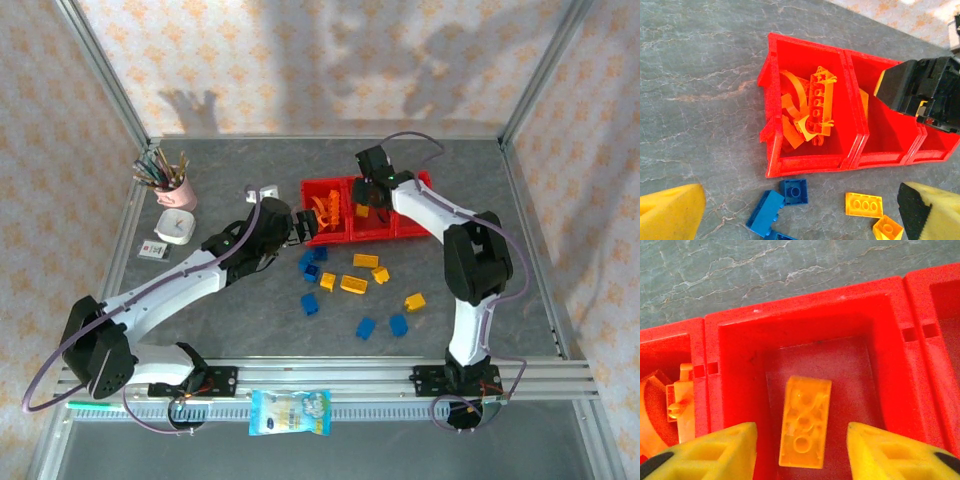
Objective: Sort the legos into containers by color
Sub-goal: Place the lego in the container, then pick up the lego from the bottom-right of the table.
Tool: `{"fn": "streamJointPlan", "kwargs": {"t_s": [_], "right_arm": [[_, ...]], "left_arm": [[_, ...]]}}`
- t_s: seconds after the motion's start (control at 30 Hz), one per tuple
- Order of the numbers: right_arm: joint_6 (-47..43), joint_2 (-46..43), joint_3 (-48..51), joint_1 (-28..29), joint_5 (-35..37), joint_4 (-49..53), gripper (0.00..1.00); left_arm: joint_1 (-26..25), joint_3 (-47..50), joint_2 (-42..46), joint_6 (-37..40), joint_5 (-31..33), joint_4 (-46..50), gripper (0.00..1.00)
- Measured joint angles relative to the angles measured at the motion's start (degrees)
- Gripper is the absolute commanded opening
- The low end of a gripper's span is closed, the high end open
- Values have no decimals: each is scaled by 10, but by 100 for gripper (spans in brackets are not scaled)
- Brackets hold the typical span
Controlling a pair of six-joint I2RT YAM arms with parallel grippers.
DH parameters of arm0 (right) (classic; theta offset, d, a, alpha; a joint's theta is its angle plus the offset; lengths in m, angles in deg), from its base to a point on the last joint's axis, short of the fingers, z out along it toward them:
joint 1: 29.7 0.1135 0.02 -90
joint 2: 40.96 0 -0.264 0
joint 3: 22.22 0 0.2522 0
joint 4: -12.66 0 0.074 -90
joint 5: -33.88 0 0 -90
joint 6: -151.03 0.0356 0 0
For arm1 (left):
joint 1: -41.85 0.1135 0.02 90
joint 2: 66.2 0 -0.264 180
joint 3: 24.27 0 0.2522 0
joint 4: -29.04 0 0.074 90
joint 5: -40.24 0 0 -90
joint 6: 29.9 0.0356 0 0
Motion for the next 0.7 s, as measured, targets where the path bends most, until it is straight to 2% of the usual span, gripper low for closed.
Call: {"fn": "streamJointPlan", "kwargs": {"t_s": [0.1, 0.2, 0.43, 0.7], "right_arm": [[-3, -5, -3, 0, 4, 4, 55], [1, -38, 24, 0, 4, 6, 62], [50, -204, 179, 3, 23, 33, 72], [159, -348, 340, 37, 66, 106, 83]], "left_arm": [[0, 0, 0, 0, -6, -2, 99], [0, 0, 0, 0, -16, -6, 99], [-9, 16, 8, 2, -45, -26, 99], [-62, 40, 12, 6, -58, -40, 99]]}}
